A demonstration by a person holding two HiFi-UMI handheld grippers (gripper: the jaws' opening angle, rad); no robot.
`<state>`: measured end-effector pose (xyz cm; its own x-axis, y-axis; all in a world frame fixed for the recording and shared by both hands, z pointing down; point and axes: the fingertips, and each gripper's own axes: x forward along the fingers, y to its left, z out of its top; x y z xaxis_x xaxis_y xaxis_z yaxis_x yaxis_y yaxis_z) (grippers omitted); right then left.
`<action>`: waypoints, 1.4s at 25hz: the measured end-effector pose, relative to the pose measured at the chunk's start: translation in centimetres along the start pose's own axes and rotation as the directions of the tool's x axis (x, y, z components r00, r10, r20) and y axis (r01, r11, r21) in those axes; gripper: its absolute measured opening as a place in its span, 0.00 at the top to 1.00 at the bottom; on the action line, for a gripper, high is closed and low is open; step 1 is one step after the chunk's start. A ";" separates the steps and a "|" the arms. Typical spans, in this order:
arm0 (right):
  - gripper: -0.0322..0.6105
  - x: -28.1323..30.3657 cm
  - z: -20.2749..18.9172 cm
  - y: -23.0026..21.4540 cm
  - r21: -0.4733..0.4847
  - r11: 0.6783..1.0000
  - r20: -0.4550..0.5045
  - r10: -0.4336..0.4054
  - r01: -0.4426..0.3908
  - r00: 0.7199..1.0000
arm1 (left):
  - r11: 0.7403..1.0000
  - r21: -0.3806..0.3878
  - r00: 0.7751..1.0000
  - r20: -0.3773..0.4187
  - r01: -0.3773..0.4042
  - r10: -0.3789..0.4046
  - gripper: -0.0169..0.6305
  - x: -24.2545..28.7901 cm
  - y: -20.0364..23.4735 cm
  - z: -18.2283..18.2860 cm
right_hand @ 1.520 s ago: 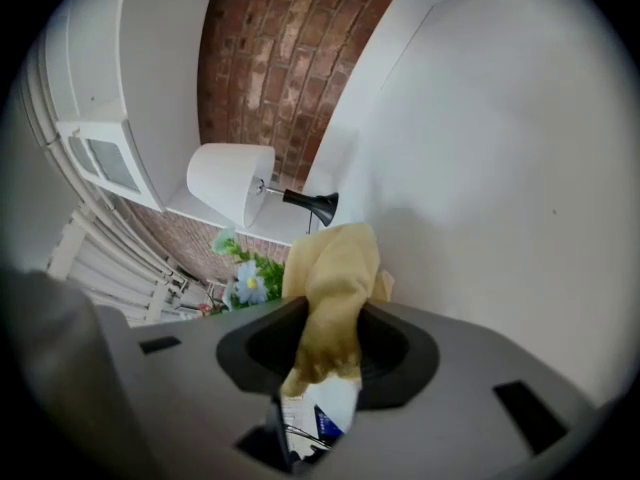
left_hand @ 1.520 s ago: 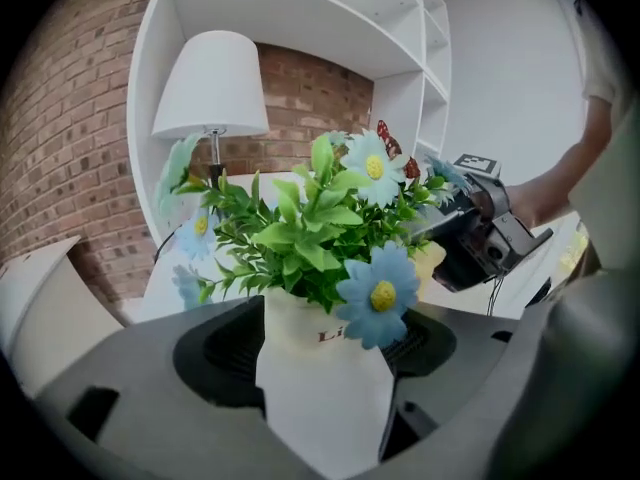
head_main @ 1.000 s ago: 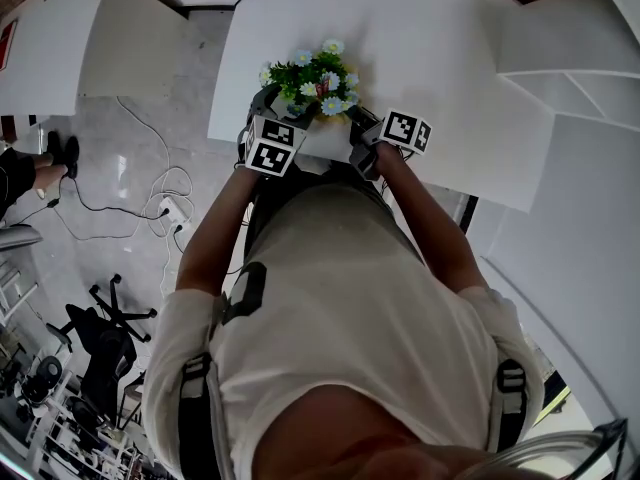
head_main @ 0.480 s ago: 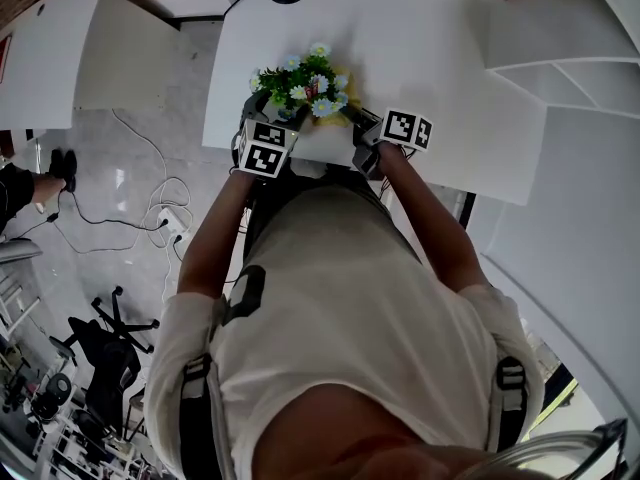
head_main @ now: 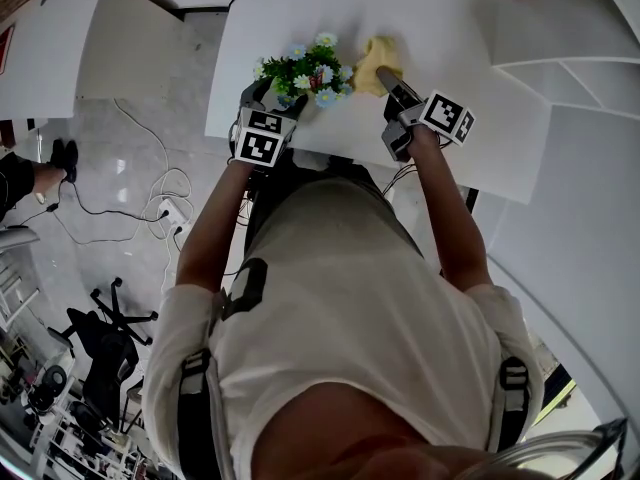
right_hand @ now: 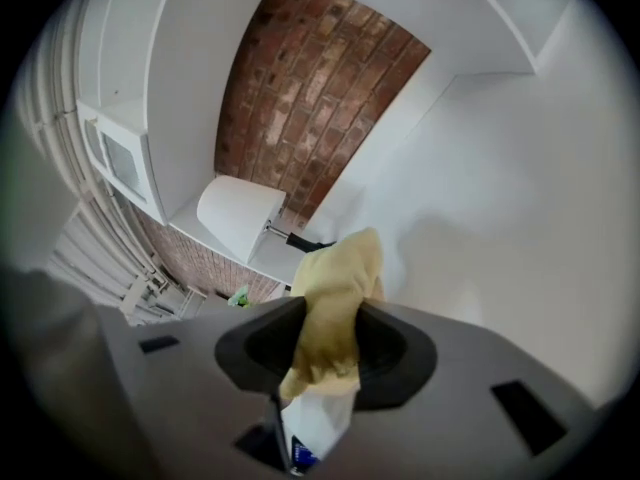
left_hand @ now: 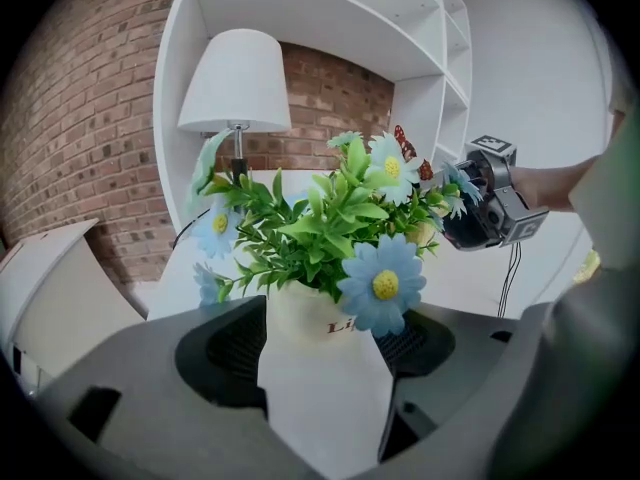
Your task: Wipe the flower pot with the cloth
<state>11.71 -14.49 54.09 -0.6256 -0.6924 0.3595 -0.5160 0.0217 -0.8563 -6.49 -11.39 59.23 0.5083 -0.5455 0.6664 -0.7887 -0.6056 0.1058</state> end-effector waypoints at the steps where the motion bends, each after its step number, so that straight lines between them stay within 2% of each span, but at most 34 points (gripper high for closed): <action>1: 0.74 -0.5 0.7 0.1 -0.034 0.999 0.016 -0.008 0.009 1.000 | 1.000 -0.007 1.000 -0.007 0.001 -0.001 0.46 -0.4 0.1 0.0; 4: 0.74 -2.5 2.3 0.0 -0.169 0.984 0.046 -0.056 0.063 0.997 | 1.000 -0.028 1.000 -0.025 -0.002 0.002 0.46 -1.6 0.6 -0.5; 7: 0.74 -3.8 2.5 -2.6 -0.281 0.948 0.036 -0.146 0.150 0.989 | 0.999 -0.047 0.999 -0.029 -0.016 0.015 0.46 -2.8 1.0 -1.2; 9: 0.73 -3.9 1.2 -5.8 -0.365 0.903 -0.025 -0.254 0.227 0.967 | 0.997 -0.065 0.999 -0.026 -0.031 0.029 0.46 -3.6 1.3 -1.6; 10: 0.71 -3.9 0.3 -7.5 -0.413 0.871 -0.055 -0.317 0.267 0.947 | 0.997 -0.070 0.999 -0.028 -0.040 0.038 0.46 -4.0 1.4 -1.8; 12: 0.62 -4.3 -0.7 -10.0 -0.493 0.804 -0.065 -0.415 0.333 0.907 | 0.996 -0.072 0.998 -0.041 -0.051 0.048 0.46 -4.5 1.3 -2.3; 13: 0.56 -4.6 -0.8 -10.7 -0.511 0.783 -0.051 -0.440 0.355 0.896 | 0.996 -0.069 0.998 -0.048 -0.049 0.046 0.46 -4.6 1.1 -2.4; 14: 0.51 -5.0 -0.7 -11.0 -0.514 0.773 -0.034 -0.451 0.372 0.892 | 0.997 -0.066 0.998 -0.051 -0.045 0.042 0.46 -4.8 0.7 -2.5; 16: 0.46 -5.8 -0.3 -10.9 -0.498 0.775 -0.002 -0.449 0.389 0.893 | 0.997 -0.067 0.998 -0.052 -0.044 0.041 0.46 -5.4 0.0 -2.4; 20: 0.43 -7.2 1.1 -9.3 -0.489 0.792 0.054 -0.390 0.365 0.919 | 0.995 -0.073 0.997 -0.043 -0.069 0.066 0.46 -6.7 -0.5 -2.2; 24: 0.43 -8.7 2.5 -6.9 -0.429 0.854 0.098 -0.279 0.293 0.955 | 0.994 -0.053 0.995 -0.039 -0.091 0.089 0.46 -7.6 -0.7 -1.4; 26: 0.46 -9.1 3.0 -5.2 -0.362 0.908 0.102 -0.186 0.211 0.977 | 0.996 -0.074 0.998 -0.009 -0.055 0.054 0.48 -7.9 -1.3 -0.6; 28: 0.65 -9.2 2.8 -2.6 -0.241 0.970 0.059 -0.005 0.019 0.998 | 0.986 -0.149 0.997 0.048 0.070 -0.064 0.53 -7.8 -3.2 0.5; 29: 0.73 -9.4 2.6 -0.8 -0.181 0.978 0.032 0.115 -0.108 0.993 | 0.973 -0.192 0.991 0.072 0.129 -0.117 0.53 -7.8 -4.2 0.8; 30: 0.82 -9.7 2.4 1.1 -0.152 0.963 0.005 0.225 -0.222 0.974 | 0.961 -0.222 0.985 0.089 0.166 -0.150 0.55 -7.9 -4.9 1.1; 31: 0.88 -10.2 2.1 2.9 -0.166 0.937 -0.036 0.307 -0.308 0.951 | 0.954 -0.236 0.981 0.099 0.183 -0.164 0.64 -8.1 -5.4 1.3; 32: 0.91 -10.7 1.4 4.4 -0.215 0.906 -0.093 0.352 -0.364 0.931 | 0.952 -0.241 0.980 0.106 0.189 -0.168 0.70 -8.3 -5.9 1.5; 33: 0.93 -11.0 0.4 5.4 -0.273 0.877 -0.157 0.364 -0.395 0.918 | 0.951 -0.244 0.979 0.109 0.193 -0.171 0.73 -8.5 -6.3 1.6; 35: 0.93 -11.1 -1.9 6.3 -0.347 0.838 -0.261 0.344 -0.420 0.902 | 0.946 -0.251 0.977 0.114 0.205 -0.181 0.93 -8.9 -7.3 2.2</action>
<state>14.28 -5.25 45.42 -0.8944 -0.4290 0.1264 -0.3730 0.5595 -0.7402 -4.49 -3.36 50.93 0.6789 -0.4894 0.5473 -0.7288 -0.5392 0.4219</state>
